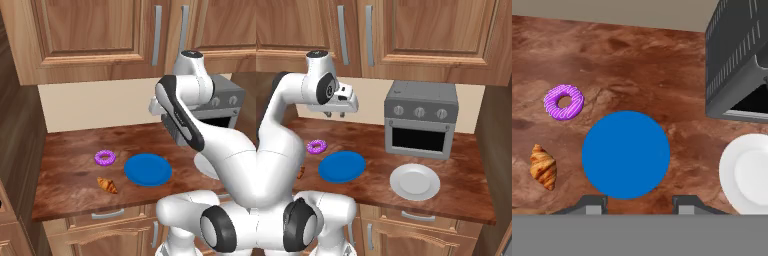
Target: Place the pastries on the plates.
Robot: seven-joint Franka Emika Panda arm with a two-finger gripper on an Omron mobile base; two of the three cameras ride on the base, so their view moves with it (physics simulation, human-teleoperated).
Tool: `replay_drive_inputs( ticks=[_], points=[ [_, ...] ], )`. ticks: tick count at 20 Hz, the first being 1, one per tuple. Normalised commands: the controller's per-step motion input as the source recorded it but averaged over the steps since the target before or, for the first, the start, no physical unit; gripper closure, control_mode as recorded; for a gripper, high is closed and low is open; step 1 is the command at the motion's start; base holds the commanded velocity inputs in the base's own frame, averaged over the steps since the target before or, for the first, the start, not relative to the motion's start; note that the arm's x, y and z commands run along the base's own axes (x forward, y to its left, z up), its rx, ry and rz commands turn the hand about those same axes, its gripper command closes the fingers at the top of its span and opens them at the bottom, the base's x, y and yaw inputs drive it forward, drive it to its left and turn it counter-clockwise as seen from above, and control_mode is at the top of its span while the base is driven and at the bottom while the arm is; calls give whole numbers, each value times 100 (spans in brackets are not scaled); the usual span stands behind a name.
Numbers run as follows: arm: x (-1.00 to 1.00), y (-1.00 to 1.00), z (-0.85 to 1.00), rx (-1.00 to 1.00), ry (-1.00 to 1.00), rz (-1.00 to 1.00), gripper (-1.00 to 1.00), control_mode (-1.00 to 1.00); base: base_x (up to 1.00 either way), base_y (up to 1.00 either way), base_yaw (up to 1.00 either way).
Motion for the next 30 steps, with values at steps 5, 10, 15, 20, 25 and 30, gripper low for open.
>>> replay_drive_inputs(
  ticks=[5,10,15,20,25,30],
  points=[
    [-57,7,0,0,-12,0,-100,-100,0,0,0],
    [-98,46,-25,0,-12,3,-100,-100,0,0,0],
    [-34,69,-48,0,-8,0,-100,-100,0,0,0],
    [-4,66,-36,0,-1,0,-100,-100,0,0,0],
    [29,59,-2,0,4,1,-100,-100,0,0,0],
    [51,34,-3,0,6,3,-100,-100,0,0,0]
  ],
)
